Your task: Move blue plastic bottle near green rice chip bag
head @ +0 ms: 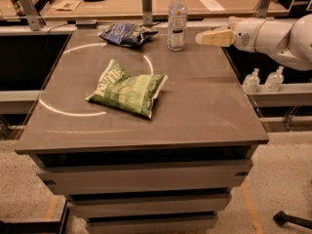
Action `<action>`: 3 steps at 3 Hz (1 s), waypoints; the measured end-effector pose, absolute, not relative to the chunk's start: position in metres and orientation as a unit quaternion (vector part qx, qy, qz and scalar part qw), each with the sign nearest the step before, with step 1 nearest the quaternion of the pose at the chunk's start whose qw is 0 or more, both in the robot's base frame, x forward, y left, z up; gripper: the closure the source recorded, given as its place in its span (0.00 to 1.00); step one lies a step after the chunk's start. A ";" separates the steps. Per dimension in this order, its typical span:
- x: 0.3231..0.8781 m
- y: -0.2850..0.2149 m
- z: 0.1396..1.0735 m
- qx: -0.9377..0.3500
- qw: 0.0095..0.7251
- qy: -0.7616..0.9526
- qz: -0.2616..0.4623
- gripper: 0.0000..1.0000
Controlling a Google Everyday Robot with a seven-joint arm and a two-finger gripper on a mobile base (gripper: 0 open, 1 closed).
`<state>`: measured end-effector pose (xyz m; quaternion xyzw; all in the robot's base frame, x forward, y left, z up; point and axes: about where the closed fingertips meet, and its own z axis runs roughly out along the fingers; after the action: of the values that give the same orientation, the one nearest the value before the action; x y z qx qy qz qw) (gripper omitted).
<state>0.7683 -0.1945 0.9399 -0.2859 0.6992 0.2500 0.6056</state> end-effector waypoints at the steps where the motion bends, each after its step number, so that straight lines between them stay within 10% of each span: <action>1: 0.801 -0.182 0.931 -0.295 0.601 0.694 0.266 0.00; 3: 0.848 -0.153 0.921 -0.301 0.601 0.689 0.270 0.00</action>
Offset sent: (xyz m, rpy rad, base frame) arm 0.0967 0.0388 -0.0095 0.0543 -0.0114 0.0722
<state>0.8484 -0.1534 0.9208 -0.3012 0.6889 0.2700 0.6015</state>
